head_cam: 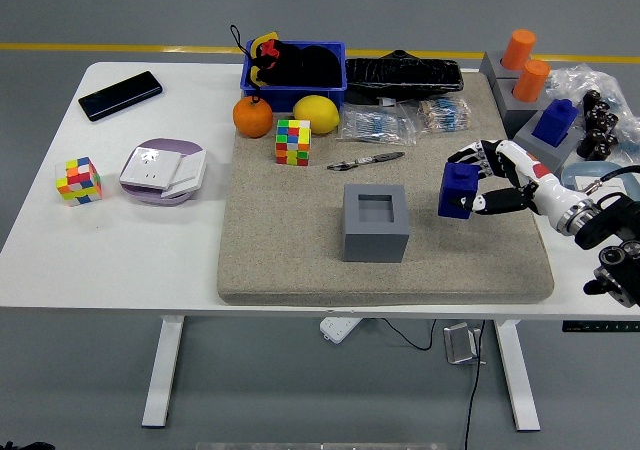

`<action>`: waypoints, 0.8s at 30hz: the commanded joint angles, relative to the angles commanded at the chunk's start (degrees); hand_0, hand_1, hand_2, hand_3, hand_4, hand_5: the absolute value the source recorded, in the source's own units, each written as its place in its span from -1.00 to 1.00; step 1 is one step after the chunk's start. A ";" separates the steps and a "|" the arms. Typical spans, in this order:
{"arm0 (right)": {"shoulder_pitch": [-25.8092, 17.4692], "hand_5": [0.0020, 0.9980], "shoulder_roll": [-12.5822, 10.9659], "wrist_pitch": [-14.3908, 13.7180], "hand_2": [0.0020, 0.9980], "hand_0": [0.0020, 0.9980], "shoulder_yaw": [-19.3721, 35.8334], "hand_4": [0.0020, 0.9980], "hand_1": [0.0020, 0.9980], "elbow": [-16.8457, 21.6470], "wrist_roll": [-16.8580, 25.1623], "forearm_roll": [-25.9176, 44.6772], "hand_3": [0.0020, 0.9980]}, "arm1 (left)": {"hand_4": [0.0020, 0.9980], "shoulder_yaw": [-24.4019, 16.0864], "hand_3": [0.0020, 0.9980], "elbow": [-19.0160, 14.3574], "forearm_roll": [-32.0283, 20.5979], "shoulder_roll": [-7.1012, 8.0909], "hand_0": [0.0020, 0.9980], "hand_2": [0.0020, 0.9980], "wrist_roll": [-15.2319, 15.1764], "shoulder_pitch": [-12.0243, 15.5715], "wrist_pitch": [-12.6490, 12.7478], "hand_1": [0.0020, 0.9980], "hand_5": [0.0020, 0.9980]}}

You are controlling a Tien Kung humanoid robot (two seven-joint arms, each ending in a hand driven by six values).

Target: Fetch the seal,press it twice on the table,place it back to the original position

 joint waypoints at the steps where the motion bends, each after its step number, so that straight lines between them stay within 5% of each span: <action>1: -0.08 -1.00 0.08 -0.02 -0.16 0.09 -0.26 0.59 -0.18 -0.62 0.01 0.05 -0.17 | 0.39 0.14 0.50 -0.03 -0.11 -0.01 0.45 0.37 -0.06 -0.07 -0.01 0.39 -0.51; 9: -0.54 -1.00 0.22 0.07 -0.16 0.09 -1.92 0.58 -0.18 -3.57 -0.09 0.24 -0.17 | 0.39 -0.69 0.50 0.01 0.96 0.10 0.45 0.37 0.28 0.10 -0.04 0.39 -0.51; 24: -1.17 -1.00 0.03 -0.02 -0.16 0.09 -1.63 0.58 -0.18 -3.14 0.03 0.14 -0.17 | 0.39 -0.04 0.50 0.04 0.04 -0.12 0.45 0.37 0.02 0.29 -0.02 0.39 -0.51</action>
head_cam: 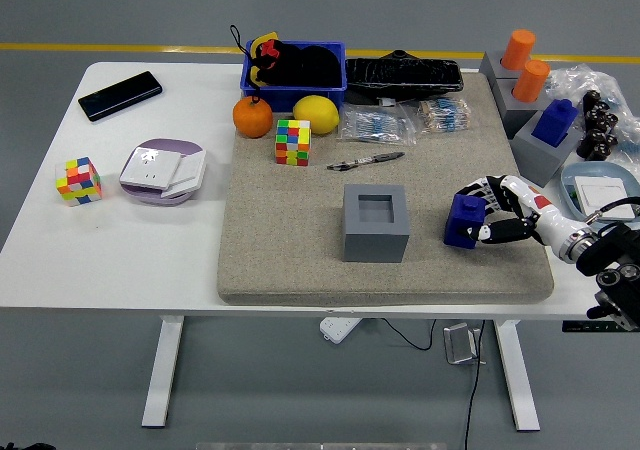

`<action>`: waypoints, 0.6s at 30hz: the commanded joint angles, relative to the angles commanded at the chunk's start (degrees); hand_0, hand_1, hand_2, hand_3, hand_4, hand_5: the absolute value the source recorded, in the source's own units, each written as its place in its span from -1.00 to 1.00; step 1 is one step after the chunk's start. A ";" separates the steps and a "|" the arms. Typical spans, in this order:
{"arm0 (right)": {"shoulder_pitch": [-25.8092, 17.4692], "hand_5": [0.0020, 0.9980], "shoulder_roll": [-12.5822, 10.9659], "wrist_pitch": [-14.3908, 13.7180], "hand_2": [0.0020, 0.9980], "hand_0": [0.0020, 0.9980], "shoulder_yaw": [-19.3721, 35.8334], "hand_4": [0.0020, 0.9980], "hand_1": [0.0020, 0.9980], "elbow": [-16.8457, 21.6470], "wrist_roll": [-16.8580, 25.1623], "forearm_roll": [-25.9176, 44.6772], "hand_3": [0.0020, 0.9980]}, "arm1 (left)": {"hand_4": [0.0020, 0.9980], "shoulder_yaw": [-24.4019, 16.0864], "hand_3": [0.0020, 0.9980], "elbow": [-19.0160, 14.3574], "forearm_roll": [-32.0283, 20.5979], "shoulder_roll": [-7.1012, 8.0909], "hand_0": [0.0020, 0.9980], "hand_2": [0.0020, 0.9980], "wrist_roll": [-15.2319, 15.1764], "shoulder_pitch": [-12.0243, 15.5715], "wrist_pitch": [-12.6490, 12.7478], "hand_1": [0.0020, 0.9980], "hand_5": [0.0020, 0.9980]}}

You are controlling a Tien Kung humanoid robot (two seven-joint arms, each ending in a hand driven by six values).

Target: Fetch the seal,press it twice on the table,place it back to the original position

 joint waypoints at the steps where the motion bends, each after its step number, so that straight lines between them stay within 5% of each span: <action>1: -0.02 -1.00 -0.11 -0.01 -0.16 0.09 0.35 0.58 -0.18 0.55 -0.01 -0.10 -0.17 | 0.39 0.05 0.50 0.01 -0.10 0.01 0.45 0.37 -0.02 -0.01 0.01 0.39 -0.51; 18: 1.04 -1.00 -0.61 1.83 -0.16 0.08 3.95 0.58 -0.19 14.59 -1.89 -0.75 -0.17 | 0.39 0.17 0.50 0.05 -0.39 0.02 0.45 0.37 -0.05 -0.07 -0.03 0.39 -0.51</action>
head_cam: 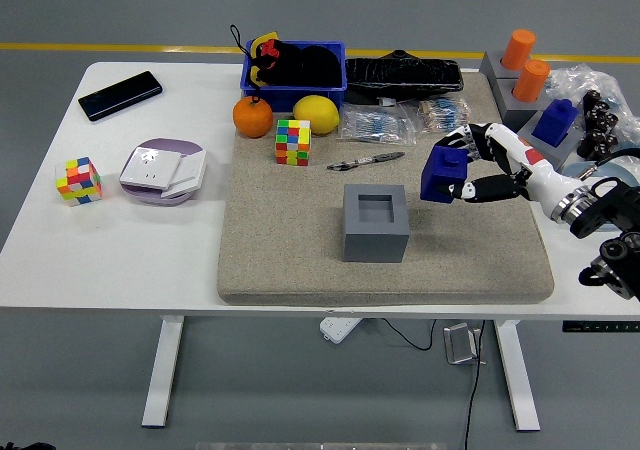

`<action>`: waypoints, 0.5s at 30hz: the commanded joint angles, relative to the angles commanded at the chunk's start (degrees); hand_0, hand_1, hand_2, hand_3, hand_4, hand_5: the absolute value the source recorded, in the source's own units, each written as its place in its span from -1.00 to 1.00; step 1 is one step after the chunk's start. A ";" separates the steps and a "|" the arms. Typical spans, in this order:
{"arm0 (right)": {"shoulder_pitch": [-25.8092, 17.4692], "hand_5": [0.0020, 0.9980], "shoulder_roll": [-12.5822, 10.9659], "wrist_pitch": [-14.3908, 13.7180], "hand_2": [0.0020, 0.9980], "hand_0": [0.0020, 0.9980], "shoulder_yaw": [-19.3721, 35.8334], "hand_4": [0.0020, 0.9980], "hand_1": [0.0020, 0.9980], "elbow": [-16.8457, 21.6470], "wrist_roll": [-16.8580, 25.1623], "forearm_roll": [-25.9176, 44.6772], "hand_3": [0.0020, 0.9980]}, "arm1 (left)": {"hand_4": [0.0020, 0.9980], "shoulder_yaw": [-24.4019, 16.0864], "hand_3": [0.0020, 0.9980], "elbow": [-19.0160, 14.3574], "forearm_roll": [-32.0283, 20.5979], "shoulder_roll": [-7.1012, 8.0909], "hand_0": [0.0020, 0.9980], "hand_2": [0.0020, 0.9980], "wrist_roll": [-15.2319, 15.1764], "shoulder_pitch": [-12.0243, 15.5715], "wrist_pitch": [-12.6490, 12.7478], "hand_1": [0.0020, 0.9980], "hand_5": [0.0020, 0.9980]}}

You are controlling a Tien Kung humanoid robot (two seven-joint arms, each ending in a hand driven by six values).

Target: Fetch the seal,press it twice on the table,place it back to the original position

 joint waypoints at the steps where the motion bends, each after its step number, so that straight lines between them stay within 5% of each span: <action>1: 0.19 -1.00 0.09 0.38 -0.16 0.08 -0.34 0.58 -0.19 0.37 -0.29 0.38 -0.17 | 0.39 0.02 0.50 -0.01 -0.02 0.00 0.45 0.37 -0.01 0.00 0.00 0.39 -0.51; 15: 4.04 -1.00 2.05 3.11 -0.16 0.08 -6.31 0.58 -0.19 0.20 -1.51 3.56 -0.16 | 0.39 -0.38 0.50 0.01 0.63 -0.01 0.45 0.37 0.17 -0.15 -0.05 0.39 -0.50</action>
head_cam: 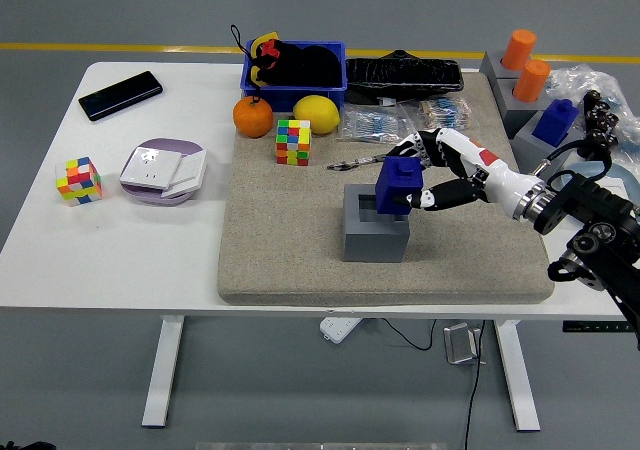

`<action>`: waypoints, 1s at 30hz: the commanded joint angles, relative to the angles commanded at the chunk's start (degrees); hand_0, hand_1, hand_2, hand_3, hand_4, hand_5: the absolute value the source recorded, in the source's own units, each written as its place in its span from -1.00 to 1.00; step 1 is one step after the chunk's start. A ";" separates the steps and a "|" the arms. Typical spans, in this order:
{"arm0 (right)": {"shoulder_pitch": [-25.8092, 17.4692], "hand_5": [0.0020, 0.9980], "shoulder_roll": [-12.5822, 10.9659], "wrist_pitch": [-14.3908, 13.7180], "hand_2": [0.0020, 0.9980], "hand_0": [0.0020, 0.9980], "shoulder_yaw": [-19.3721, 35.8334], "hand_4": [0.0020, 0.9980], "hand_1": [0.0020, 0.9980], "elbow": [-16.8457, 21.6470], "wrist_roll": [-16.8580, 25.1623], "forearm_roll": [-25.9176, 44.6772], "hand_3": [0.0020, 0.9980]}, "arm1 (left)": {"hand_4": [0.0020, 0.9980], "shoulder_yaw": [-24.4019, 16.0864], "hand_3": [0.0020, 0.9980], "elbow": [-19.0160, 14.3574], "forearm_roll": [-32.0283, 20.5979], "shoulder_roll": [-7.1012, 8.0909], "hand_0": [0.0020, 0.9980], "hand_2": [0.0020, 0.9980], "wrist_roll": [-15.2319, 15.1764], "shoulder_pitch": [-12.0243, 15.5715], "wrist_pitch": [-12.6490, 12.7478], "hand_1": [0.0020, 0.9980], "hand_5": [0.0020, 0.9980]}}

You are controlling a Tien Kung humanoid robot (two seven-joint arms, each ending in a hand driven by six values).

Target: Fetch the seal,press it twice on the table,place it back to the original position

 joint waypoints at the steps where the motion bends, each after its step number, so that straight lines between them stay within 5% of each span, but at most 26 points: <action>1: 0.31 -1.00 0.23 0.06 -0.16 0.08 -0.40 0.58 -0.19 -0.27 0.04 0.12 -0.16 | 0.39 -0.03 0.50 0.00 0.05 -0.02 0.45 0.37 0.01 0.01 -0.01 0.39 -0.50; 30: 4.59 -1.00 2.06 -0.30 -0.17 0.08 -6.37 0.57 -0.19 -5.14 1.03 1.35 -0.16 | 0.39 -0.99 0.50 -0.02 1.49 -0.08 0.45 0.37 0.45 -0.16 -0.18 0.39 -0.50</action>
